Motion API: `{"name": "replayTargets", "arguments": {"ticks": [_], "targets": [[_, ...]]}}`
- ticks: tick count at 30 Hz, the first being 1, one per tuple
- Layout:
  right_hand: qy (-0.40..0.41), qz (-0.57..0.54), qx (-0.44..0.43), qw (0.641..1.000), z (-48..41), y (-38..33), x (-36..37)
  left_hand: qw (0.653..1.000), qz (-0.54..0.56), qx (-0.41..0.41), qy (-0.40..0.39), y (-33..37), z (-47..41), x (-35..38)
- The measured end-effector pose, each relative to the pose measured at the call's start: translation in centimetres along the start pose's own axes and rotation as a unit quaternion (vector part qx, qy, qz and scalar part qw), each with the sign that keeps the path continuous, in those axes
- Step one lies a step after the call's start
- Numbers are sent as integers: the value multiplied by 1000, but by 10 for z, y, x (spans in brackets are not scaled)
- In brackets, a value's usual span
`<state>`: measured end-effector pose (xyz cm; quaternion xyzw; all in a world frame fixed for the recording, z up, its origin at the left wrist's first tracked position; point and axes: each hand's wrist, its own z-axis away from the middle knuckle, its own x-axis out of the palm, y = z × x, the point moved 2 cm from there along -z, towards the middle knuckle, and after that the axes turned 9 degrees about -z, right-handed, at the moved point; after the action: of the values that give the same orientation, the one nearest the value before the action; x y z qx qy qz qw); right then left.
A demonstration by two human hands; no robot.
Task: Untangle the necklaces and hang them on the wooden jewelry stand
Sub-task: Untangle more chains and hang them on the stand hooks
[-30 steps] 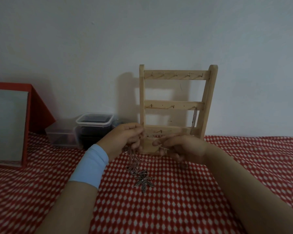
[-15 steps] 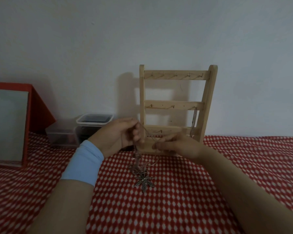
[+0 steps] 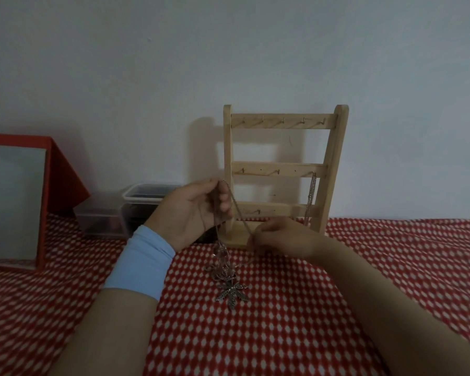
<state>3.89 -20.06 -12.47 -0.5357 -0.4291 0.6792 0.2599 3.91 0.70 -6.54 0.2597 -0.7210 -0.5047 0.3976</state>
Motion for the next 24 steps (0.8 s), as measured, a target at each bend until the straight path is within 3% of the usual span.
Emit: {"name": "replayTargets", "arguments": {"ticks": [2,5,8,11,13,14,16,17,21,24], "targets": [[-21,-139,-11,990,0,0,1,999,11,-33,1,2,0,2],[-25,-294,-6,955,-4,3,0,990,-132,-42,13,4,0,-7],[-8,-298,1,955,-5,6,1,977,-190,-43,89,3,1,-17],[18,-274,-20,961,-3,4,0,955,-223,-118,156,-1,1,-22],[17,-251,-41,967,1,-4,0,896,-370,-191,153,-2,3,-27],[10,-243,-48,969,2,-8,0,850,-466,-209,129,-1,4,-28],[-10,-227,-57,972,6,-17,1,758,-621,-190,61,3,6,-18],[-18,-217,-61,974,7,-21,2,745,-647,-159,37,4,5,-9],[-31,-174,-74,982,12,-31,4,852,-516,-86,-16,-12,-3,17],[-36,-154,-75,985,13,-31,2,851,-518,-87,-26,-23,-6,13]]}}
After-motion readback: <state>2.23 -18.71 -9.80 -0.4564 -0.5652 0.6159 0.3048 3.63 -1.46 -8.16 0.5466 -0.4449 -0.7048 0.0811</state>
